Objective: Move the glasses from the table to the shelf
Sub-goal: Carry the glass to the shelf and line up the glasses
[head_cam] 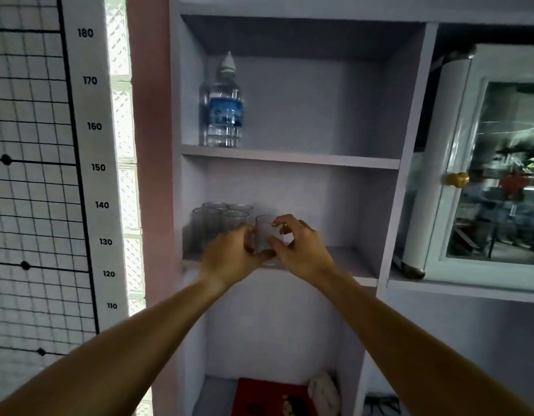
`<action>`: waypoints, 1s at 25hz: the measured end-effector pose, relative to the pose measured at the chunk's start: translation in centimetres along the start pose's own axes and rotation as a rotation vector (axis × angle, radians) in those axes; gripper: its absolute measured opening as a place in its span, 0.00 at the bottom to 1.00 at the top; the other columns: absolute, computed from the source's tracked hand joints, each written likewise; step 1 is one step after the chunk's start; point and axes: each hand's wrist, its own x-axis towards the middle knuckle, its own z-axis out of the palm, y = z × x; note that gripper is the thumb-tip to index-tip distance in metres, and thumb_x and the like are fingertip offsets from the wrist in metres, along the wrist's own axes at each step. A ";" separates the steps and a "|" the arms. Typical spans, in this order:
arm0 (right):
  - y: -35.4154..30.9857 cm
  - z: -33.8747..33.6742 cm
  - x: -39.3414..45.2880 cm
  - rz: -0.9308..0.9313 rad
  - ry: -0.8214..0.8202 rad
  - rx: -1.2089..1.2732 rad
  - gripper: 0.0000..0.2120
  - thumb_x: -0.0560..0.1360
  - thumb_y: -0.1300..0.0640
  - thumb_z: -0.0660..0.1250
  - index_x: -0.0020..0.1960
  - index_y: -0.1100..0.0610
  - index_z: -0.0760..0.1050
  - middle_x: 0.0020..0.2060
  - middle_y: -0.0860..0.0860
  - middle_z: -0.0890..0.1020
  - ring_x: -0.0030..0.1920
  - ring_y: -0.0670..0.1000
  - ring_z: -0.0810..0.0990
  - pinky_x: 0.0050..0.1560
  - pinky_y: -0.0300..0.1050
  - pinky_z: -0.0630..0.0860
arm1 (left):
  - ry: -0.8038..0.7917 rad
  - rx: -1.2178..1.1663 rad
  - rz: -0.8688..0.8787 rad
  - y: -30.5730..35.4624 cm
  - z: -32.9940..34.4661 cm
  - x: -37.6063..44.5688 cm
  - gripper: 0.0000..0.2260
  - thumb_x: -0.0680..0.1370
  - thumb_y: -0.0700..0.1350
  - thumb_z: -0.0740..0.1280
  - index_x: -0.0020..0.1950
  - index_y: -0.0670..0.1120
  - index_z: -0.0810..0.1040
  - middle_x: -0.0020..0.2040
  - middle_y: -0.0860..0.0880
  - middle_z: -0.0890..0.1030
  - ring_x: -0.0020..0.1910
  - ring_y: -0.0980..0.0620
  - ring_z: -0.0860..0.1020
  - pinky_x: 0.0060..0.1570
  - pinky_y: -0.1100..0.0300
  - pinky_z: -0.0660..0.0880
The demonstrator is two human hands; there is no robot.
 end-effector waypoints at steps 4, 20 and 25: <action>0.8 0.7 0.5 0.006 -0.017 0.016 0.19 0.76 0.48 0.68 0.65 0.38 0.68 0.54 0.50 0.76 0.45 0.53 0.81 0.35 0.35 0.73 | 0.077 0.019 -0.014 -0.3 0.4 0.1 0.22 0.67 0.73 0.66 0.48 0.57 0.74 0.37 0.60 0.80 0.36 0.57 0.79 0.30 0.64 0.70; 2.2 2.7 2.8 0.008 0.008 -0.035 0.30 0.77 0.62 0.67 0.74 0.40 0.64 0.58 0.54 0.72 0.49 0.56 0.80 0.51 0.42 0.77 | 0.213 0.200 0.229 -1.2 2.6 0.8 0.15 0.74 0.56 0.65 0.59 0.55 0.77 0.46 0.53 0.86 0.44 0.48 0.84 0.35 0.63 0.66; 2.3 3.0 3.5 0.030 -0.020 -0.096 0.34 0.77 0.62 0.67 0.76 0.39 0.60 0.60 0.54 0.71 0.49 0.55 0.80 0.56 0.45 0.78 | 0.220 0.226 0.221 -1.2 2.8 1.2 0.20 0.72 0.56 0.64 0.63 0.55 0.76 0.43 0.49 0.86 0.43 0.42 0.83 0.35 0.58 0.68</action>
